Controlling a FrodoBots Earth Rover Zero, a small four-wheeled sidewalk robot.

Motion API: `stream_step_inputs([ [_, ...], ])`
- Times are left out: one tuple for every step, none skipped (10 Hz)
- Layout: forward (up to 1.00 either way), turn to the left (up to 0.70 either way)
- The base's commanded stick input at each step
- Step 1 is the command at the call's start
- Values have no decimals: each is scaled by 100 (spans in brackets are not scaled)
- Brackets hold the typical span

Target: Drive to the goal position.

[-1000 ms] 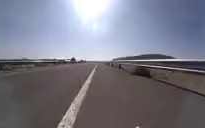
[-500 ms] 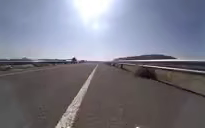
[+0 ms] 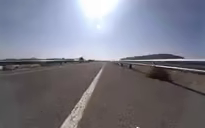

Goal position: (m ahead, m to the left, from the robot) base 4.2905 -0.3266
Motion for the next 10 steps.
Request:
stream_step_inputs([
  [70, 0],
  [70, 0],
  [70, 0],
  [70, 0],
  [70, 0],
  [70, 0],
  [70, 0],
  [70, 0],
  [70, 0],
  [70, 0],
])
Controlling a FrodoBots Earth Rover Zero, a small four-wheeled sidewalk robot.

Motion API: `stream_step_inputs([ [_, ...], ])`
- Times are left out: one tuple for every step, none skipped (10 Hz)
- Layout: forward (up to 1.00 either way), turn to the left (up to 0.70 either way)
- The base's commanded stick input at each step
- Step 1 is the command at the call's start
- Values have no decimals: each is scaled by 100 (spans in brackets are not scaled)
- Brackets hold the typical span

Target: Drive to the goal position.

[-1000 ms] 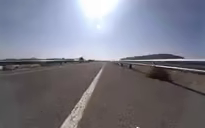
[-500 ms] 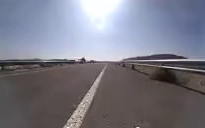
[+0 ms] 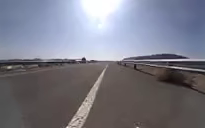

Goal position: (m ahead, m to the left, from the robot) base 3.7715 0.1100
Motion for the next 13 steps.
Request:
stream_step_inputs([
  [70, 0],
  [70, 0],
  [70, 0],
  [70, 0],
  [70, 0],
  [70, 0],
  [70, 0],
  [70, 0],
  [70, 0],
  [70, 0],
  [70, 0],
  [70, 0],
  [70, 0],
])
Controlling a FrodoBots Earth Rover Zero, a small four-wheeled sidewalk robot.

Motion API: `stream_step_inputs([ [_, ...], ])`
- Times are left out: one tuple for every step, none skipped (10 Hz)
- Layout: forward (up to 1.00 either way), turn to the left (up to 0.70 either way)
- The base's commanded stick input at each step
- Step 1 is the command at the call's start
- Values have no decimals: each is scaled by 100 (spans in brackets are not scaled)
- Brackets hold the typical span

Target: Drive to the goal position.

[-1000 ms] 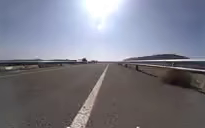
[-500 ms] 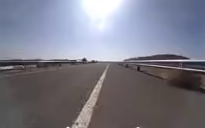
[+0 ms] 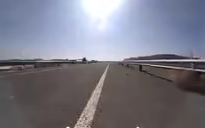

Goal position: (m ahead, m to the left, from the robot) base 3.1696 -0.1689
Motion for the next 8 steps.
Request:
stream_step_inputs([
  [70, 0],
  [70, 0],
  [70, 0],
  [70, 0],
  [70, 0],
  [70, 0],
  [70, 0],
  [70, 0],
])
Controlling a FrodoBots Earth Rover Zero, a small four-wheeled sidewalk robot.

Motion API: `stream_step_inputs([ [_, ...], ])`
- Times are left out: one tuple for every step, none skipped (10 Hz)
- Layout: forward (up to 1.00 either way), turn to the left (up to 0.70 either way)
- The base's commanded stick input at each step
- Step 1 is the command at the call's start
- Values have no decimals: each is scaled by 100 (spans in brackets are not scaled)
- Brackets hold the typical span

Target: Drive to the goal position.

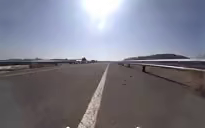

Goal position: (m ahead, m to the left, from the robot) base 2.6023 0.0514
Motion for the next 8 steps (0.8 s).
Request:
stream_step_inputs([
  [70, 0],
  [70, 0],
  [70, 0],
  [70, 0],
  [70, 0],
  [70, 22],
  [70, 25],
  [70, 8],
])
